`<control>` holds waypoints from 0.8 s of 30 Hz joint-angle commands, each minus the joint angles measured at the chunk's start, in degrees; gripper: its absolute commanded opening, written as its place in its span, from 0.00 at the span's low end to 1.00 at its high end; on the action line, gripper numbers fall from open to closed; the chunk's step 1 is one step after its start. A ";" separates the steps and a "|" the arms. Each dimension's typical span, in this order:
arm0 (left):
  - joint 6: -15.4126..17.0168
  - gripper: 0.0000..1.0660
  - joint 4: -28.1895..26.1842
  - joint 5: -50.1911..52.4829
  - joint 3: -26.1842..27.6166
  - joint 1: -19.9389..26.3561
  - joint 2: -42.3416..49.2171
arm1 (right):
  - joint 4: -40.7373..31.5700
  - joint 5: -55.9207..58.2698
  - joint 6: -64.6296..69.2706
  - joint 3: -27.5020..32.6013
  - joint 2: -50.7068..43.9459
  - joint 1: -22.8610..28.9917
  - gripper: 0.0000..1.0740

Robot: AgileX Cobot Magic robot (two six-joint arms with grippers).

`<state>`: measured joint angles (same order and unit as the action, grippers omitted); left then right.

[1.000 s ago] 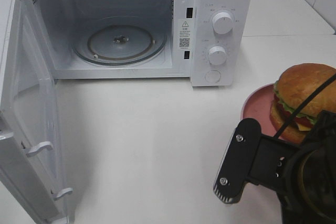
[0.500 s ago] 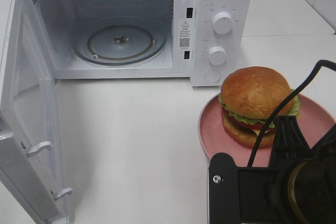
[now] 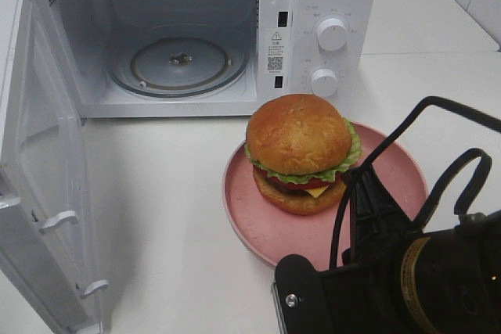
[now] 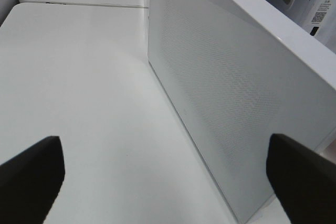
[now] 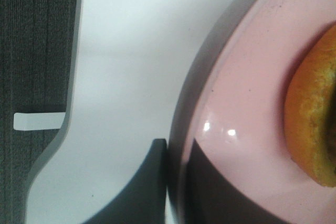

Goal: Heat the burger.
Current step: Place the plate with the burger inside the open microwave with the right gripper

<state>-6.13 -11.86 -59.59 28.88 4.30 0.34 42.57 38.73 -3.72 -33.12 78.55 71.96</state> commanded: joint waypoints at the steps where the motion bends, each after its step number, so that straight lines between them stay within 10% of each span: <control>1: -0.23 0.94 -0.11 0.34 0.00 -0.34 1.15 | 3.90 -2.81 -1.15 -0.23 -0.63 -0.63 0.00; 24: -0.23 0.94 -0.11 0.34 0.00 -0.34 1.15 | -7.62 -20.45 -35.81 -1.83 -0.11 -19.42 0.00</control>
<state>-6.13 -11.86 -59.59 28.88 4.30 0.34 34.55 21.03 -36.90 -33.92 78.95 52.88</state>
